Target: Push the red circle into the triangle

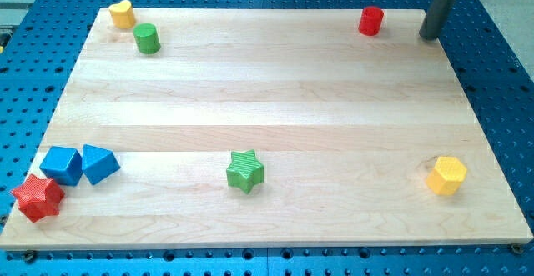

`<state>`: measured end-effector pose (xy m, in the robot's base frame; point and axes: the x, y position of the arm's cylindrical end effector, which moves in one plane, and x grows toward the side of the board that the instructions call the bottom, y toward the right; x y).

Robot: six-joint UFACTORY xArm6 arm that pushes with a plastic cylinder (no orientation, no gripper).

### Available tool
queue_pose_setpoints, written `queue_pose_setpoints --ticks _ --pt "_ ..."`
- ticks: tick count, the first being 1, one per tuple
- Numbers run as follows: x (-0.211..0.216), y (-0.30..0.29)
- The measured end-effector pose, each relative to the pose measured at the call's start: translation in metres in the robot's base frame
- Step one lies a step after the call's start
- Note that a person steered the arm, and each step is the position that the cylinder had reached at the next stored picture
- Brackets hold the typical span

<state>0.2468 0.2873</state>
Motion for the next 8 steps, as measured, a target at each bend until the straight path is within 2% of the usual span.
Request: queue_pose_setpoints --ticks 1,2,3,4,5,6,7,8 --pt "-0.029 -0.048" --pt "-0.010 -0.128" --pt "0.055 -0.219" --pt "0.081 -0.308" --pt "0.126 -0.402" --pt "0.134 -0.420" --pt "0.122 -0.380" --pt "0.111 -0.365"
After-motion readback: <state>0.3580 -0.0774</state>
